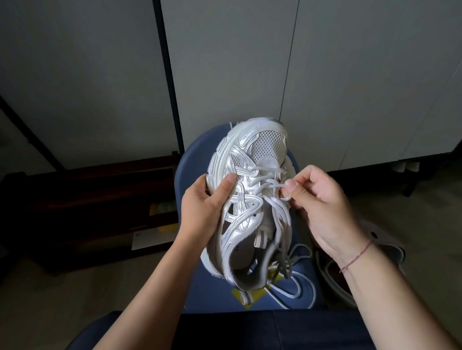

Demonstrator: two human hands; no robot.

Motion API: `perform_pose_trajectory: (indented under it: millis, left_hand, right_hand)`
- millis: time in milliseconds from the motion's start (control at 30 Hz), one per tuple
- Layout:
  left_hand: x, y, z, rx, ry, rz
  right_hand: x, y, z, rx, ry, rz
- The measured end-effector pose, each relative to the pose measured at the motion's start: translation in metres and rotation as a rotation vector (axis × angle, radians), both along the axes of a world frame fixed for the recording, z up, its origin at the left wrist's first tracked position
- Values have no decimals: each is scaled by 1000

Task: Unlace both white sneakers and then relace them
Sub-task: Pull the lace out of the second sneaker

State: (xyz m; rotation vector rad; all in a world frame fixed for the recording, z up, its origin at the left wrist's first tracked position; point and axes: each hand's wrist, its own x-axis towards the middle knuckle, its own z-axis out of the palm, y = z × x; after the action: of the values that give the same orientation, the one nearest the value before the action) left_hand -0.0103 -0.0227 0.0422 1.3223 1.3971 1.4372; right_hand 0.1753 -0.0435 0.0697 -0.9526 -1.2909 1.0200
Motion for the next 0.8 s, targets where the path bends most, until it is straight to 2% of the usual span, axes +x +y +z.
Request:
perform_pose_trajectory:
  millis: [67, 167, 233, 433, 667, 800]
  left_hand:
    - [2, -1, 2, 10, -10, -24]
    - [8, -2, 2, 24, -26, -33]
    - [10, -1, 0, 9, -40, -34]
    - [6, 3, -2, -87, -209, -46]
    - [5, 1, 0, -61, -210, -15]
    - [6, 0, -1, -62, -180, -19]
  right_hand:
    - [2, -4, 7, -70, 185, 91]
    - [4, -4, 9, -258, 569, 214]
    - [7, -1, 5, -296, 629, 248]
    - [8, 5, -13, -163, 327, 178]
    - [-9, 0, -9, 35, 48, -43]
    - [-7, 2, -14, 25, -70, -120]
